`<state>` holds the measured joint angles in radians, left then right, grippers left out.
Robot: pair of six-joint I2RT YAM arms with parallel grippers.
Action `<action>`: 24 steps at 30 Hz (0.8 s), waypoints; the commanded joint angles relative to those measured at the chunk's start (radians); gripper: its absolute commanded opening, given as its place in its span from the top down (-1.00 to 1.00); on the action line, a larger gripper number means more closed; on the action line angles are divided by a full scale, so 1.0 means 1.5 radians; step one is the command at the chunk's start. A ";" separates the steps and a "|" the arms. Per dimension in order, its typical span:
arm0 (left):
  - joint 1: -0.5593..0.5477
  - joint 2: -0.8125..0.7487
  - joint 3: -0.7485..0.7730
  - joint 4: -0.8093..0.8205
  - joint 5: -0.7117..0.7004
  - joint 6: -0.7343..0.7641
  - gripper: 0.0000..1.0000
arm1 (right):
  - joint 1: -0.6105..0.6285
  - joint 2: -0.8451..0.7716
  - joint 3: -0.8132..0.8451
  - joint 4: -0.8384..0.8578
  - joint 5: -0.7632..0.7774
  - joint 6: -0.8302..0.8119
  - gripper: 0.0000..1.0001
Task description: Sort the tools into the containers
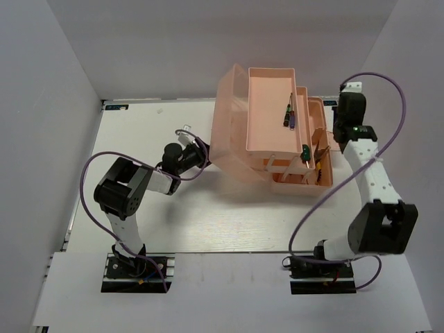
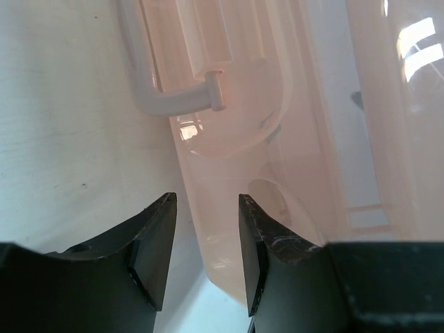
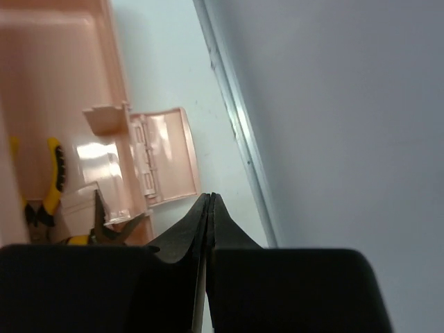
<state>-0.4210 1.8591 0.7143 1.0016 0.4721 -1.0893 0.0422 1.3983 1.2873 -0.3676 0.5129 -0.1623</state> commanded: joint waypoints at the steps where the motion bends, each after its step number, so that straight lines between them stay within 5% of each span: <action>1: -0.007 -0.041 0.043 0.030 0.037 0.011 -0.03 | -0.075 0.074 0.063 -0.072 -0.151 0.064 1.00; 13: -0.013 -0.066 0.098 -0.032 0.062 0.043 -0.03 | -0.161 0.387 0.251 -0.173 -0.420 0.041 1.00; 24: -0.033 -0.055 0.204 -0.052 0.133 0.050 -0.03 | -0.177 0.487 0.335 -0.263 -0.759 0.002 1.00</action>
<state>-0.4419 1.8214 0.9436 0.8967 0.6090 -1.0245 -0.2672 2.0724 1.7744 -0.6304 -0.3290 -0.1455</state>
